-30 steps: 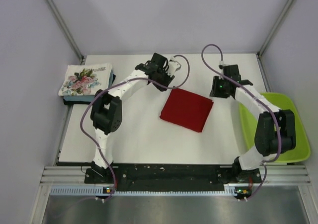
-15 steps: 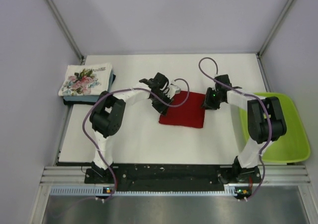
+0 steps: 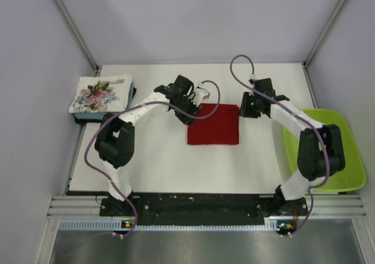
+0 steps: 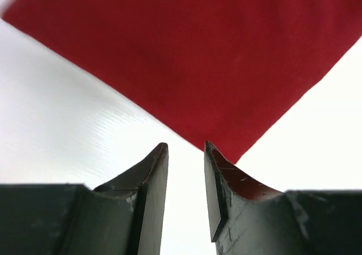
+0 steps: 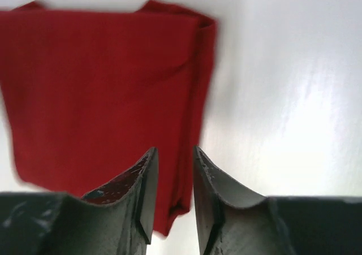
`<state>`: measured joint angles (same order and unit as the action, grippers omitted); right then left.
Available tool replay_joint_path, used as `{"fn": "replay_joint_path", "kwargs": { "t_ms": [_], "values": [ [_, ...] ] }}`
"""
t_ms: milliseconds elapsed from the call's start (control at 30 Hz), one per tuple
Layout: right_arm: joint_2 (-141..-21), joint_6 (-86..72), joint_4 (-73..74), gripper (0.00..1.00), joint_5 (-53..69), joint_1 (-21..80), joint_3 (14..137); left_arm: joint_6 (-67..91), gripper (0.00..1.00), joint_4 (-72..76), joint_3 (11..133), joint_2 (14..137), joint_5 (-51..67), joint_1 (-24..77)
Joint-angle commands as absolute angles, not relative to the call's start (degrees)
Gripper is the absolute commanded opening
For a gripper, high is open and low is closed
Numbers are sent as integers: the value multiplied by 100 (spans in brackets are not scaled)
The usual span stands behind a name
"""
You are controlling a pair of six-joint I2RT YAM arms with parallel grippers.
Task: Fold and stack the t-shirts
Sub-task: Smooth out wrinkles on the folded tshirt
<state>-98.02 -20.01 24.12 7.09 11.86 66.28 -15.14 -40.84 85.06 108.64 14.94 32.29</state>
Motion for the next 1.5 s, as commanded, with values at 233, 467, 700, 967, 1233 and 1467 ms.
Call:
{"fn": "replay_joint_path", "kwargs": {
  "t_ms": [233, 467, 700, 967, 1233, 1467],
  "values": [
    [-8850, -2716, 616, 3, 2312, 1696, 4589, -1020, 25, -3805, 10774, 12532, 1898, 3041],
    [-8939, -2953, 817, 0, 1829, 1389, 3771, -817, 23, -3691, 11285, 13359, 1389, 2883],
    [-8166, -3024, 1378, 0, 1513, 1389, 3322, -809, 23, -3761, 11654, 13553, 1230, 2804],
    [-7682, -2602, 2373, 36, 880, 1362, 4630, -336, 43, -3903, 11288, 12351, 1055, 2777],
    [-8691, -2487, 2251, 55, 888, 958, 5176, 1097, 77, -2637, 8580, 11031, 2126, 2751],
    [-9413, -2522, 1864, 55, 1116, 958, 5291, 1862, 77, -2267, 8024, 11486, 2759, 2742]
  ]
}}
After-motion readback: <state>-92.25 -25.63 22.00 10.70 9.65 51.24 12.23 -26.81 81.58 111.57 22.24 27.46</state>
